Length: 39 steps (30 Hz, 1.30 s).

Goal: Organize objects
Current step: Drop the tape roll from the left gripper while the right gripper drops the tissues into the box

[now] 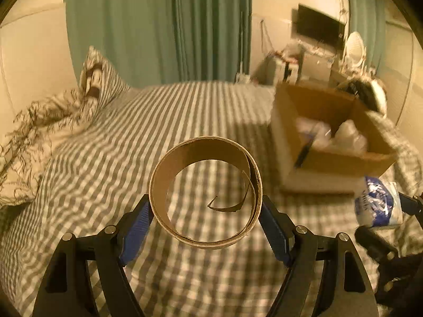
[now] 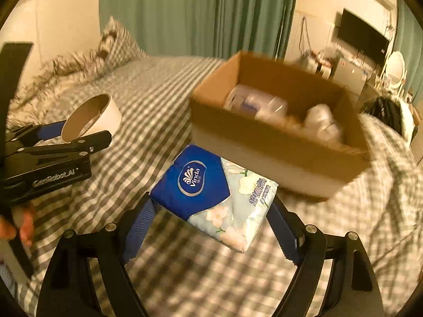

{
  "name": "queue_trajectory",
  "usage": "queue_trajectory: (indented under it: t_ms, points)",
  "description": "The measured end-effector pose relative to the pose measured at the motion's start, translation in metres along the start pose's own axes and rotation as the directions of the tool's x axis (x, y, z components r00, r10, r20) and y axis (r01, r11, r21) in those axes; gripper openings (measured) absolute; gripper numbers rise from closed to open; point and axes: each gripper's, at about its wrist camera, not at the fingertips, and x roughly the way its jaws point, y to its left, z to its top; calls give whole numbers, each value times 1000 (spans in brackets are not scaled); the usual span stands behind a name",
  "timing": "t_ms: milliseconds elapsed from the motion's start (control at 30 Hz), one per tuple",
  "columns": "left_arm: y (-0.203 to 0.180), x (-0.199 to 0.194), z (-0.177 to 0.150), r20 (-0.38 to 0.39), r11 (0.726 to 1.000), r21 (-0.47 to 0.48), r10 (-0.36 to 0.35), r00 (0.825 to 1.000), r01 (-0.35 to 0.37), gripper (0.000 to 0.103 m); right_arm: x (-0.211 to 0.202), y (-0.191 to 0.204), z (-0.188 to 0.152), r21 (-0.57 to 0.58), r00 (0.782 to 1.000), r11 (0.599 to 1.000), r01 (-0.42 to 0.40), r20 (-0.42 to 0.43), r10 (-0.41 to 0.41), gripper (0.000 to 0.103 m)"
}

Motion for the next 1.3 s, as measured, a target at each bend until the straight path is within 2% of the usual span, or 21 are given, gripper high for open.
queue_trajectory:
  t_ms: [167, 333, 433, 500, 600, 733, 800, 900, 1033, 1133, 1167, 1200, 1267, 1300]
  points:
    - [-34, -34, 34, 66, 996, 48, -73, 995, 70, 80, -52, -47, 26, 46, 996, 999, 18, 88, -22, 83]
    - [-79, -53, 83, 110, 977, 83, -206, 972, 198, 80, -92, -87, 59, 46, 983, 999, 27, 181, -35, 83]
    - [-102, -47, 108, 99, 961, 100, -266, 959, 256, 80, -104, -111, 80, 57, 975, 998, 30, 218, -42, 83]
    - [-122, -39, 128, 85, 954, 138, -280, 956, 267, 80, -105, -123, 95, 71, 972, 997, 25, 233, -40, 83]
    - [-137, -26, 152, 100, 953, 187, -259, 961, 237, 80, -99, -142, 117, 90, 967, 996, 16, 253, -38, 83]
    - [-139, 3, 172, 87, 952, 183, -263, 961, 244, 80, -72, -158, 144, 119, 966, 993, -8, 256, -23, 83]
    - [-138, 24, 174, 49, 947, 174, -283, 958, 270, 80, -54, -162, 152, 129, 969, 992, -16, 245, -16, 83]
    - [-140, 51, 166, 7, 945, 182, -277, 961, 271, 80, -23, -168, 158, 156, 978, 986, -51, 209, 18, 83]
    - [-141, 84, 141, -42, 940, 188, -283, 958, 286, 80, 18, -172, 149, 181, 986, 980, -82, 158, 54, 83]
    - [-143, 103, 131, -74, 932, 184, -304, 950, 313, 83, 40, -176, 139, 193, 990, 977, -95, 121, 72, 85]
    - [-144, 107, 129, -82, 929, 185, -312, 947, 322, 84, 45, -176, 138, 192, 991, 977, -95, 114, 74, 88]
    - [-145, 109, 127, -85, 927, 185, -314, 945, 325, 92, 48, -176, 137, 193, 991, 977, -92, 115, 70, 90]
    - [-145, 108, 127, -61, 940, 173, -289, 955, 295, 103, 46, -177, 137, 201, 989, 977, -76, 143, 48, 99]
    - [-145, 104, 126, -39, 942, 168, -288, 957, 290, 103, 43, -178, 137, 208, 987, 975, -75, 152, 43, 101]
